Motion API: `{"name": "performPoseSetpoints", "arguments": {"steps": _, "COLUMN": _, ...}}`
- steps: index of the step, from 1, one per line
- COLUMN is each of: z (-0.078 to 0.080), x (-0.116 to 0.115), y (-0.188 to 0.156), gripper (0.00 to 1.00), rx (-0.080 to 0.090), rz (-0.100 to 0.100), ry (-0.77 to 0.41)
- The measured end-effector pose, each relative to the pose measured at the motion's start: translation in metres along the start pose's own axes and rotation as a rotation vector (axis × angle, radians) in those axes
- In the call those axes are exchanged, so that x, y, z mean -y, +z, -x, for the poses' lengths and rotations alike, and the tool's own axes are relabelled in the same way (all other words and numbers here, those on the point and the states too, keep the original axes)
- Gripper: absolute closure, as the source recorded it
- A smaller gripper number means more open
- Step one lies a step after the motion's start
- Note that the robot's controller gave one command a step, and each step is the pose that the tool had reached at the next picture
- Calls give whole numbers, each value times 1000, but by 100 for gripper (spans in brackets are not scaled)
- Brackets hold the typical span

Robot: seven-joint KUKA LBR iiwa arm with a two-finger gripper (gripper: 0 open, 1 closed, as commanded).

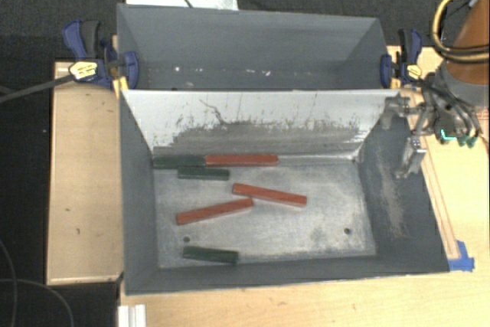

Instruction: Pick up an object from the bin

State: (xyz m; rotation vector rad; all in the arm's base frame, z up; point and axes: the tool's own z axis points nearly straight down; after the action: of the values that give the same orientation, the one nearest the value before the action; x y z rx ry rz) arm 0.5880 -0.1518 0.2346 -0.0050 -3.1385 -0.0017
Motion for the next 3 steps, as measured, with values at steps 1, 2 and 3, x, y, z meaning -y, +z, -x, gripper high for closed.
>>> {"name": "performPoseSetpoints", "arguments": {"steps": 1, "z": -22, "x": -52, "y": 96, "gripper": 0, "rx": -3, "rz": 2, "ry": -29}}
{"name": "performPoseSetpoints", "arguments": {"steps": 2, "z": -16, "x": -111, "y": 164, "gripper": 0, "rx": 0, "rz": 3, "ry": -151}}
{"name": "performPoseSetpoints", "arguments": {"steps": 3, "z": -26, "x": -144, "y": 164, "gripper": 0, "rx": 1, "rz": 1, "ry": 75}}
